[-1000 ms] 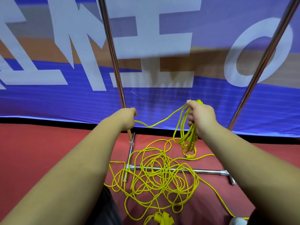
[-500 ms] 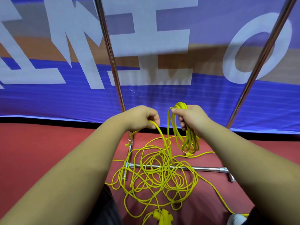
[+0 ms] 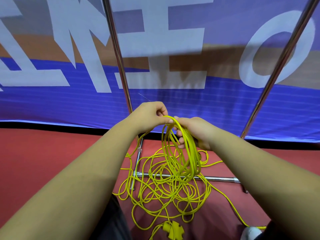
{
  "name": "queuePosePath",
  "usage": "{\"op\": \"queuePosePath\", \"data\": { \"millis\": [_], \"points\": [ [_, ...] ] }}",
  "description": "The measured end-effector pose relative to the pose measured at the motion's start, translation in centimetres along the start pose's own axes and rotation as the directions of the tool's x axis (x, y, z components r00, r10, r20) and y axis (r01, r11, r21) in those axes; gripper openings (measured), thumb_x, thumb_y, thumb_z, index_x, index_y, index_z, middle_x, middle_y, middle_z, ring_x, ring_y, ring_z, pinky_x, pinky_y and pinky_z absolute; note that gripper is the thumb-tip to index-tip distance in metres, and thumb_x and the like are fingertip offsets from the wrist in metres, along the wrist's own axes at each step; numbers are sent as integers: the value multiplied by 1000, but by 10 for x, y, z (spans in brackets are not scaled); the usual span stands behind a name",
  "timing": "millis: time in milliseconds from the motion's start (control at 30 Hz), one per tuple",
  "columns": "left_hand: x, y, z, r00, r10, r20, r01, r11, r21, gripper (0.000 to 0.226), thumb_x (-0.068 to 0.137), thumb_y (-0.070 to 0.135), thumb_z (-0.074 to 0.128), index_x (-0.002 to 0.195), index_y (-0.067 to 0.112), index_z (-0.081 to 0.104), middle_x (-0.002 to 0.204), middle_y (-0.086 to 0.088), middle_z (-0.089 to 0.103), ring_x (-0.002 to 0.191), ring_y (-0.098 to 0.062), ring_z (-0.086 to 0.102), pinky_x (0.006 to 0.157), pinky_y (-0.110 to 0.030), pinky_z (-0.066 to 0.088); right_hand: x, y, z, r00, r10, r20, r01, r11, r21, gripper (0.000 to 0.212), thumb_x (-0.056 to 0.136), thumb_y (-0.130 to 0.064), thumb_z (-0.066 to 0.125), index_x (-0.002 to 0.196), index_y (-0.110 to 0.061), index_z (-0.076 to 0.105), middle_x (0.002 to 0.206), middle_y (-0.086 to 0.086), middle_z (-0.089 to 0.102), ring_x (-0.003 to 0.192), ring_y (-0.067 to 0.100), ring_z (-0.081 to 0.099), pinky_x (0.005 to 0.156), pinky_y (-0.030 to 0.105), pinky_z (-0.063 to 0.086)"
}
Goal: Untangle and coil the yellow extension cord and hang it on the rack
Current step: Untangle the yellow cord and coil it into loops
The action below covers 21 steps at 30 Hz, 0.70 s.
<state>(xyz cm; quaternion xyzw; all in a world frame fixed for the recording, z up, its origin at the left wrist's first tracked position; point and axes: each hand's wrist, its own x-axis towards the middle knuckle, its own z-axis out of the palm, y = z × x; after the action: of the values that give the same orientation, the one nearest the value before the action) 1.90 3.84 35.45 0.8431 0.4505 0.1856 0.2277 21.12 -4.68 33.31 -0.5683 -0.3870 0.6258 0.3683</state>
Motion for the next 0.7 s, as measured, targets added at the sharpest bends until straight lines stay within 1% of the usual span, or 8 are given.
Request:
{"op": "queuePosePath", "data": {
  "millis": [133,200,267,367,467,567,633,700],
  "points": [
    [0,-9,2,991,-34,129,46,994,-94,28,86,47,81,99,28,66,85,7,74,75,-4,68,69,-26,53,-6,-6,3,1000,-29,-4,29,1000,-11,48,99,-58,64,88,-11,67,65,1,57,49,16,50,49,27,48],
    [1,-10,3,987,-39,156,50,997,-67,32,85,39,84,107,27,65,93,8,70,72,1,62,68,-21,48,-7,-7,3,1000,-26,-2,26,999,-39,47,96,-54,71,75,-11,69,62,3,56,48,16,48,46,26,43],
    [3,-10,5,990,-36,136,34,999,16,48,81,37,87,121,28,62,108,7,64,77,1,57,68,-17,43,-8,-8,2,1000,-15,5,16,999,-51,46,94,-49,74,72,-9,71,59,5,55,47,16,49,46,26,42],
    [4,-9,14,991,43,130,-52,996,69,58,84,33,83,136,35,58,118,4,55,88,1,53,77,-21,41,-11,-11,2,998,-17,52,19,999,-33,37,98,-38,72,76,-8,69,55,-1,58,45,13,49,46,25,39],
    [6,-7,21,983,132,127,-141,988,64,43,92,24,72,131,40,63,112,6,57,98,-5,56,89,-27,45,-15,-14,2,996,-20,87,23,999,-35,33,101,-34,67,81,-8,68,56,-3,62,44,10,48,44,23,37],
    [7,-3,23,983,139,122,-146,988,52,41,92,20,66,127,42,63,116,11,60,106,-8,58,95,-33,49,-17,-17,-1,994,-2,109,1,1000,3,26,101,-35,67,95,-10,70,66,-2,67,46,9,50,41,21,39],
    [7,2,22,979,152,134,-158,987,40,46,92,17,63,128,46,61,121,16,64,111,-7,60,96,-34,51,-18,-19,-5,991,16,130,-18,1000,15,24,103,-35,65,102,-12,70,68,-2,66,46,8,51,40,20,39],
    [6,8,19,972,143,186,-144,990,-7,52,91,13,57,129,48,60,118,21,67,104,0,62,87,-27,51,-19,-21,-10,990,31,141,-29,1000,-11,23,104,-35,62,103,-13,69,67,-3,65,46,7,52,39,19,39]
  ]
}}
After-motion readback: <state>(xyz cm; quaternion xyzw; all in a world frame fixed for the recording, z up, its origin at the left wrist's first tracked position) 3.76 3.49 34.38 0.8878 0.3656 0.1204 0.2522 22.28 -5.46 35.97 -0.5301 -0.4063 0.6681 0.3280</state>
